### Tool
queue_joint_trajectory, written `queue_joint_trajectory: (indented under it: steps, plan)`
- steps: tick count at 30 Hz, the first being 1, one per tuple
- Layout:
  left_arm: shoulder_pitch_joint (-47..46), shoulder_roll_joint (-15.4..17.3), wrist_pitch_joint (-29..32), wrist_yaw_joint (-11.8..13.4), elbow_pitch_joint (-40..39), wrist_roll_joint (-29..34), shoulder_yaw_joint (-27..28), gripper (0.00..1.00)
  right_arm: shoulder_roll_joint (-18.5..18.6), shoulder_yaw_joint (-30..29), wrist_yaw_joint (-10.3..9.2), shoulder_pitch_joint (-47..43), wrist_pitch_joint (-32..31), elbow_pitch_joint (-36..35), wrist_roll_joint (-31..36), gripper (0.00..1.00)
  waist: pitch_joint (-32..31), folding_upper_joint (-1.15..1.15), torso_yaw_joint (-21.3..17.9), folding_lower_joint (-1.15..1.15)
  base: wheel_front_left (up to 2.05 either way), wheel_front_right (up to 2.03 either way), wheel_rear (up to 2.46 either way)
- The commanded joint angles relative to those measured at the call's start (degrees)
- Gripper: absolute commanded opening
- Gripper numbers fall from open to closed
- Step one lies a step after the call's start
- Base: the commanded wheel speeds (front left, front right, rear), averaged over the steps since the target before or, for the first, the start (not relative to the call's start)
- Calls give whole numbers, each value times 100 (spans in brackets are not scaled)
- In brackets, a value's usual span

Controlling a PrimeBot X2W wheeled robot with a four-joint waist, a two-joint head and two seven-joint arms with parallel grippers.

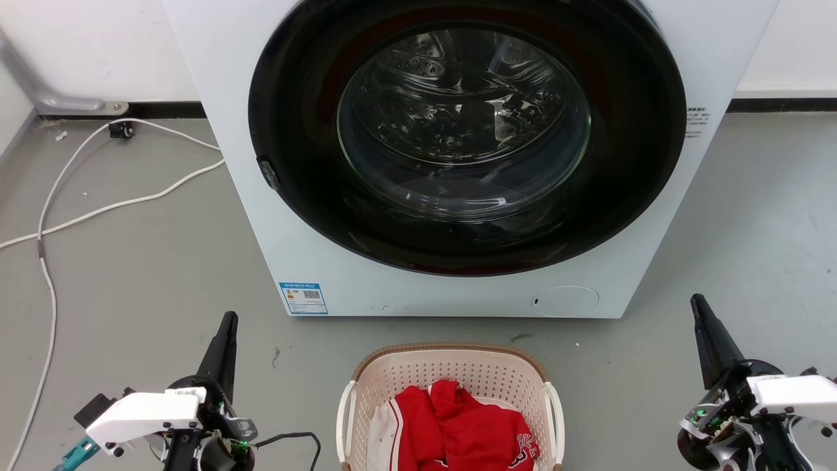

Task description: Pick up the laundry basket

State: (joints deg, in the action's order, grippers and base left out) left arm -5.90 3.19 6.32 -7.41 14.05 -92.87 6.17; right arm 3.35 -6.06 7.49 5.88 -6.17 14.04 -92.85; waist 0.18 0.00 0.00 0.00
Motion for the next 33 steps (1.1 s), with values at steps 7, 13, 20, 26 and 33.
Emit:
queue_joint_trajectory:
  steps: [7,13,20,26,33]
  plan:
    - [-63,-11,10,-21,7,39,23,0,-24,-14,0,63,-26,3,19,0,0,0,0,0,0,0,0]
    - [-63,-12,11,-21,7,43,27,0,-26,-18,0,64,-23,4,24,0,0,0,0,0,0,0,0]
    - [-64,-13,15,-21,7,47,31,0,-29,-22,0,64,-25,4,29,0,0,0,0,0,0,0,0]
    - [-64,-15,19,-21,7,38,33,0,-30,-25,0,65,-30,4,30,0,0,0,0,0,0,0,0]
    - [-65,-16,23,-21,7,42,36,0,-32,-29,0,66,-34,4,34,0,0,0,0,0,0,0,0]
